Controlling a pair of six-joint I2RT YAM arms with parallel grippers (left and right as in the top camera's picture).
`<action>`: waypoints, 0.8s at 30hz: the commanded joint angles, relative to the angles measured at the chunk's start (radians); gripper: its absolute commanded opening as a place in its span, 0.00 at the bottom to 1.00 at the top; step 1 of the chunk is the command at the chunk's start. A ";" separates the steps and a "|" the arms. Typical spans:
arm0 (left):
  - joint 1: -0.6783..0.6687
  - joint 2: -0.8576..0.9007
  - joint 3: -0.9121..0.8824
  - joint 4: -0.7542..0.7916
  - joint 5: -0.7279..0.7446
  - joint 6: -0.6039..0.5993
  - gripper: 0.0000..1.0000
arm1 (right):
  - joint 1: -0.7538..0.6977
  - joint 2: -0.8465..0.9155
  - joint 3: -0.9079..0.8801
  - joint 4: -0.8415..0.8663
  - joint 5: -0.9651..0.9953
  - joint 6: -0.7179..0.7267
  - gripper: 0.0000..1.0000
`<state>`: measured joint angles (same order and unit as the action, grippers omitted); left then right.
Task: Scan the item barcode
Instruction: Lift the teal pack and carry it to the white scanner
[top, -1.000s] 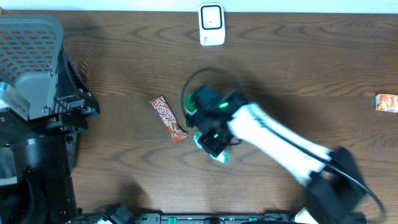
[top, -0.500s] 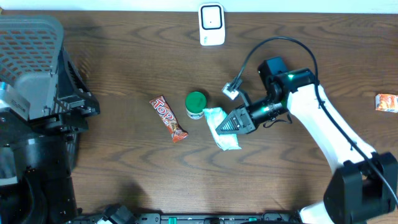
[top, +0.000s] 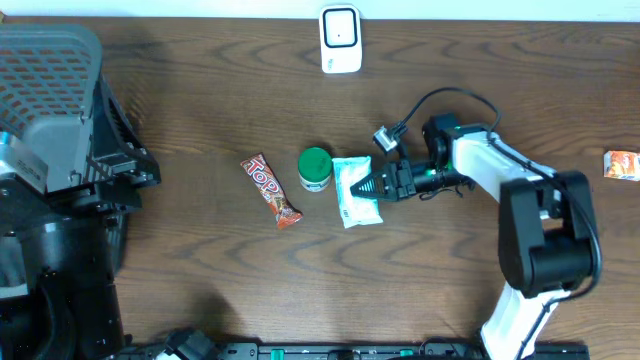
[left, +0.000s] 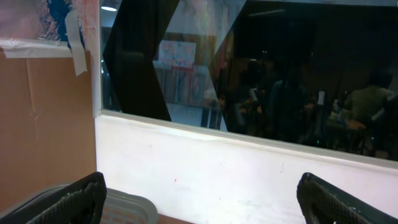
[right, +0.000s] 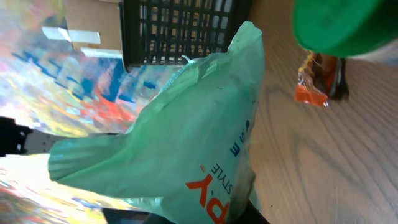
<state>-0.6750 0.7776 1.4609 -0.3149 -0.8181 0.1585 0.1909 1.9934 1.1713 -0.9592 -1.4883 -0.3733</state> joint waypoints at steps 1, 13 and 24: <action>0.003 -0.004 -0.004 0.002 -0.006 0.013 0.98 | -0.005 0.000 -0.001 -0.004 -0.074 0.002 0.01; 0.003 -0.004 -0.004 0.002 -0.006 0.013 0.98 | -0.042 -0.013 0.045 -0.167 -0.073 0.021 0.01; 0.003 -0.004 -0.004 0.002 -0.006 0.013 0.98 | 0.028 -0.041 0.484 0.009 0.560 0.395 0.01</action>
<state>-0.6750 0.7776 1.4609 -0.3153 -0.8181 0.1585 0.1810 1.9953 1.5349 -1.0142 -1.3071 -0.2077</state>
